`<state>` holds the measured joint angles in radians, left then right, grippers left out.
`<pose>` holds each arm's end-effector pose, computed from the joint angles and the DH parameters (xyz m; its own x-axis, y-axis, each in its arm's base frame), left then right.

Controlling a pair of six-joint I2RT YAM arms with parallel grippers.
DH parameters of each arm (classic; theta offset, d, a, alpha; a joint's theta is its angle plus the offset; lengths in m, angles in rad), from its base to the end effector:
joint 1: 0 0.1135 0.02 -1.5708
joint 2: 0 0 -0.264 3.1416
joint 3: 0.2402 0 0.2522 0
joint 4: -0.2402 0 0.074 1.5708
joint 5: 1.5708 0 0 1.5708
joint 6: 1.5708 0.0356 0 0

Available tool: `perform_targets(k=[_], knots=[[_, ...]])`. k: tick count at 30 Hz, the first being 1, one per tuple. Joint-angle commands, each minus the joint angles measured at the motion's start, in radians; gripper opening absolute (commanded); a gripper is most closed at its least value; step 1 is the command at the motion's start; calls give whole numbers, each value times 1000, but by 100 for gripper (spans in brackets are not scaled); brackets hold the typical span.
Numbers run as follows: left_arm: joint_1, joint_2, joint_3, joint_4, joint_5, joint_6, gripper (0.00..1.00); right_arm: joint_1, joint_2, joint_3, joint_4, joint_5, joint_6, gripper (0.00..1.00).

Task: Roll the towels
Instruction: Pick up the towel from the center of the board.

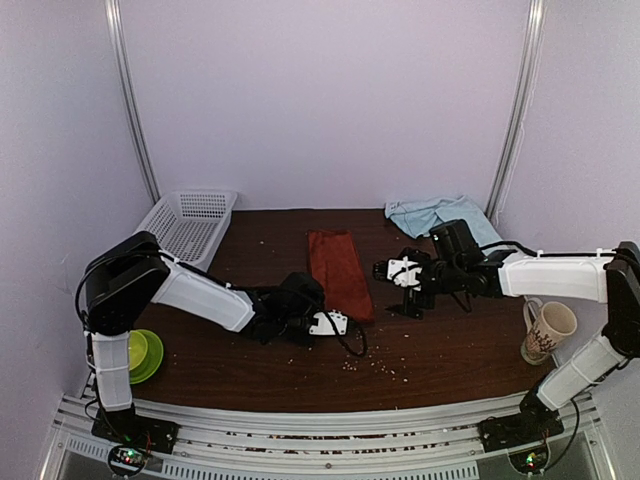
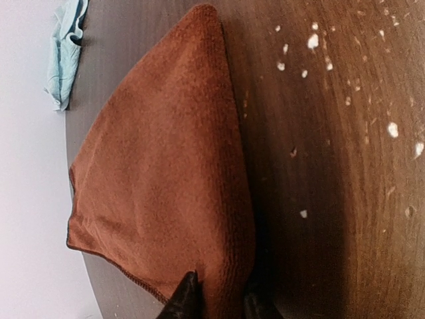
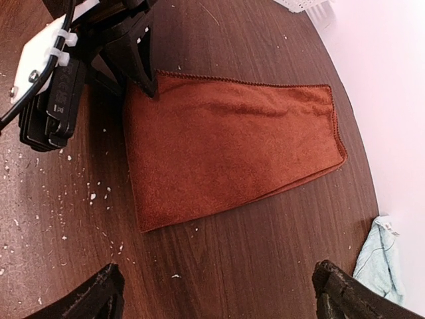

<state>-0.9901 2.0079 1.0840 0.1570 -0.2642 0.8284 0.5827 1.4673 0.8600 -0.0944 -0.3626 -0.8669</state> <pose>0.2301 -0.3338 0.1182 0.2613 0.8983 -0.3533 0.7564 0.0368 0.6531 0.2519 0.1812 0.2163 0.2158 -0.7114 -0.6688 -0.8903 0.1380 -0.4340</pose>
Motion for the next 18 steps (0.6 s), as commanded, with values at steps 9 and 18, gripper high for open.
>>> perform_targets(k=[9, 18], knots=[[-1, 12, 43, -179, 59, -75, 0, -4, -68, -126, 62, -63, -205, 100], [10, -47, -6, -166, 238, -166, 0, 28, -47, -251, 186, -120, -422, 99]])
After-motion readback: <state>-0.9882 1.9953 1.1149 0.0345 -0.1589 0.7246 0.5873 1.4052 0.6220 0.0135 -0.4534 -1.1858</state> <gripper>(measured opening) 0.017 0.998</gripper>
